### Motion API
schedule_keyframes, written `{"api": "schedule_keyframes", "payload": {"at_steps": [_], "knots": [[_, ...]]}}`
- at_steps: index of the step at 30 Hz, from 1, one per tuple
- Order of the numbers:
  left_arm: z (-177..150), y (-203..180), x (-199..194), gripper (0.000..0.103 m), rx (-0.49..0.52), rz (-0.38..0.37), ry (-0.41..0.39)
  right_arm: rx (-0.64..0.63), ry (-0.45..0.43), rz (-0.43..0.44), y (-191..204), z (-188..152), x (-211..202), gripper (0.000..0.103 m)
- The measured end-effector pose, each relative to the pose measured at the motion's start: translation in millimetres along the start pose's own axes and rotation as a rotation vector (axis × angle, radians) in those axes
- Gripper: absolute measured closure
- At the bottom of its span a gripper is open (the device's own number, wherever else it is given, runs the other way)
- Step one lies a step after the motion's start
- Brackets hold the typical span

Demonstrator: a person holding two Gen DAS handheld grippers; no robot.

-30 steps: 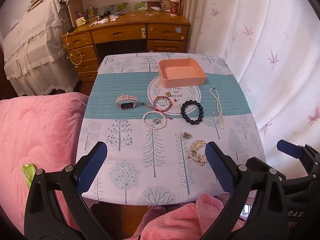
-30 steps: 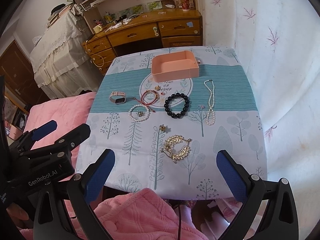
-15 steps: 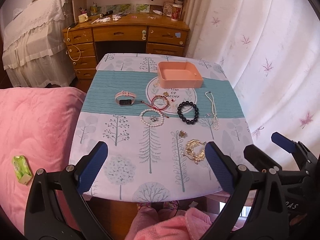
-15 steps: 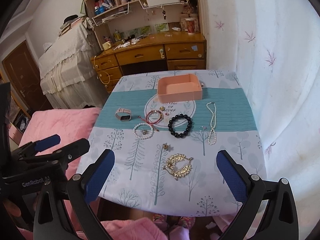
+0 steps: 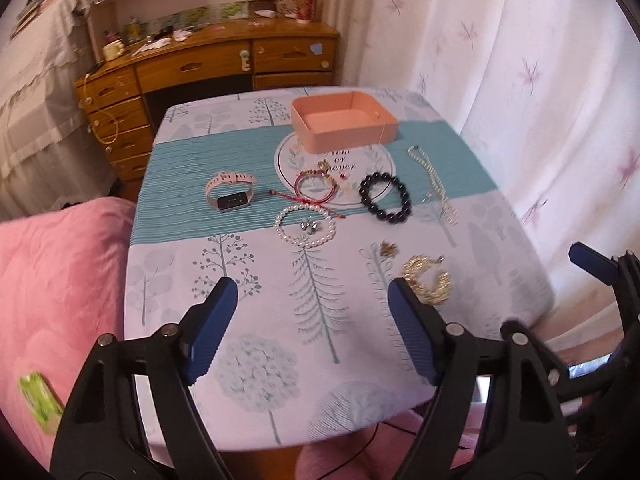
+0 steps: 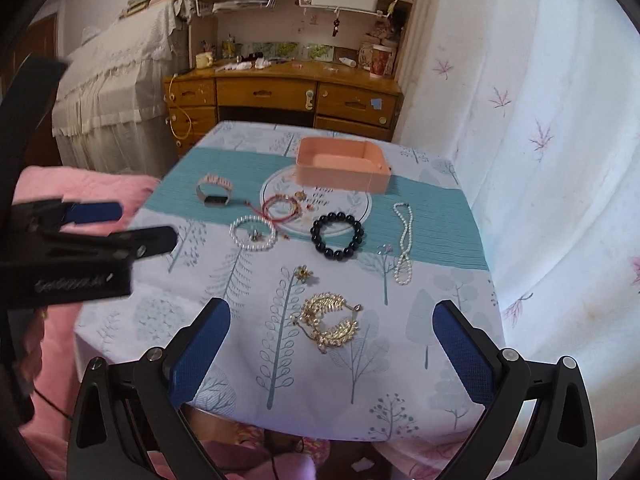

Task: Organize jewelry
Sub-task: 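Lower the right gripper onto the gold hair comb and close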

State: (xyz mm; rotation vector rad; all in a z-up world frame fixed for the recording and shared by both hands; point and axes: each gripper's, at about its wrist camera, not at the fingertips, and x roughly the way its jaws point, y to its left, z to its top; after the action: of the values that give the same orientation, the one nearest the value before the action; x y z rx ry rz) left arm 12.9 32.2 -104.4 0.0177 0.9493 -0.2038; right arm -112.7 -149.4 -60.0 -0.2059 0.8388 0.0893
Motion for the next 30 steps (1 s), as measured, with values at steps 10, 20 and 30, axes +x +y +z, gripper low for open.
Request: {"api": "schedule_keyframes", "payload": {"at_steps": [10, 20, 30], "knots": [[15, -12, 114, 0.052, 0.116, -0.007, 0.019, 0.197, 0.197, 0.039, 14, -47, 109, 0.027], [30, -2, 179, 0.052, 0.027, 0.004, 0.034, 0.444, 0.307, -0.008, -17, -61, 207, 0.038], [42, -4, 215, 0.059, 0.038, 0.043, 0.080, 0.322, 0.316, -0.041, -10, -43, 240, 0.025]]}}
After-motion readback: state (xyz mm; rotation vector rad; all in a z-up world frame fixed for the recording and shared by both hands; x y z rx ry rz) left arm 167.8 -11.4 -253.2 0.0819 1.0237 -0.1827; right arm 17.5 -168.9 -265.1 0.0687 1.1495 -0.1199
